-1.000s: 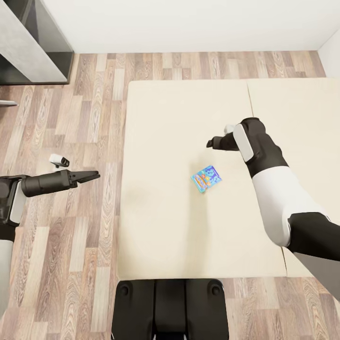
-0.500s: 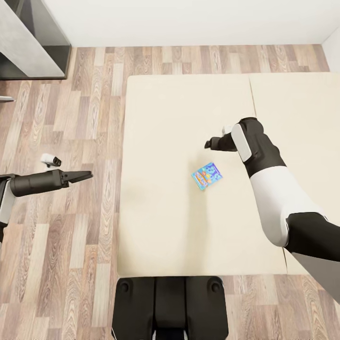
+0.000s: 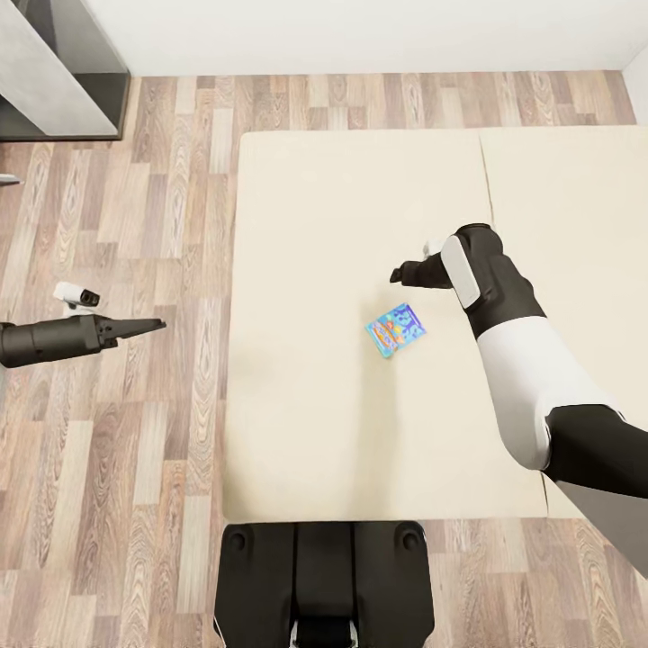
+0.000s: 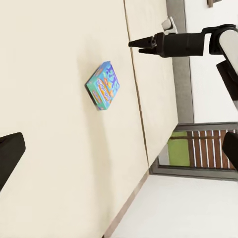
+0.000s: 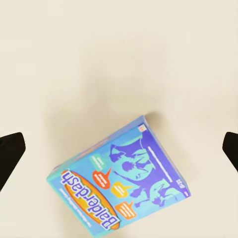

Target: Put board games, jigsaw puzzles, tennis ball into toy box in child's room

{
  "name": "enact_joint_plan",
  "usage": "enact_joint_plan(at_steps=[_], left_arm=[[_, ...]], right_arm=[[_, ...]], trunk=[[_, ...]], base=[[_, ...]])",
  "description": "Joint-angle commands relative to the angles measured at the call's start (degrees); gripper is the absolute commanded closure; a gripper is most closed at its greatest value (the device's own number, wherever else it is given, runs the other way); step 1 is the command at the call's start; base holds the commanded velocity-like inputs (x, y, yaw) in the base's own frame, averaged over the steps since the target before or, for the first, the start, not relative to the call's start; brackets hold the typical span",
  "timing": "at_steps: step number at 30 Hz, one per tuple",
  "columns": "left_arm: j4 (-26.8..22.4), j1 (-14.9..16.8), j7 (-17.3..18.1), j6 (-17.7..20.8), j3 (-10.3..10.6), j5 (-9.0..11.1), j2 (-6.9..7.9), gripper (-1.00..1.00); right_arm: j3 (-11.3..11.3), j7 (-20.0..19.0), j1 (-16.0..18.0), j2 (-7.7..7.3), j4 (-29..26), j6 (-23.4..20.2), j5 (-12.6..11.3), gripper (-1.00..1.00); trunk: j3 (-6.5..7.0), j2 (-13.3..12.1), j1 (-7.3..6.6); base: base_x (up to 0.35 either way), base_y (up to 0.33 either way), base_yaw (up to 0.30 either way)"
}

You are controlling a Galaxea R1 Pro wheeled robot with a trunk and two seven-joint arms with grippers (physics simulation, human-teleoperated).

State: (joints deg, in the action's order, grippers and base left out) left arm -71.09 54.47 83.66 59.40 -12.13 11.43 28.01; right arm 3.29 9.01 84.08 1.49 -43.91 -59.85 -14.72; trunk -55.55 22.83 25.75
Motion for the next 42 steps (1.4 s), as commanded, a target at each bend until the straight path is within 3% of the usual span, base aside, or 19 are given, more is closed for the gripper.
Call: enact_joint_plan(at_steps=[1,28,35,42], left_arm=[[-0.07,0.02,0.17,0.6,0.01,0.07,0.01,-1.0],[-3.19,0.02,0.67,0.6,-0.17,0.08,0.5,-1.0],[-3.34,0.02,5.39,0.6,-0.17,-0.07,2.6,-1.0],[-3.35,0.02,6.34,0.6,-0.17,-0.09,3.59,-1.0]], right_arm=[[0.12,0.58,0.06,-0.01,-0.03,-0.15,-0.59,-1.0],[0.14,0.66,0.38,-0.26,-0.04,0.01,-0.4,-1.0],[0.14,0.74,0.3,-0.02,-0.11,0.37,-0.32,-1.0],[0.14,0.78,0.37,-0.28,-0.12,0.42,-0.31,-1.0]], trunk=[[-0.16,0.09,0.03],[-2.71,0.09,0.03],[-3.38,0.09,0.03],[-4.04,0.09,0.03]], base=[[0.0,0.0,0.0],[0.0,0.0,0.0],[0.0,0.0,0.0],[0.0,0.0,0.0]])
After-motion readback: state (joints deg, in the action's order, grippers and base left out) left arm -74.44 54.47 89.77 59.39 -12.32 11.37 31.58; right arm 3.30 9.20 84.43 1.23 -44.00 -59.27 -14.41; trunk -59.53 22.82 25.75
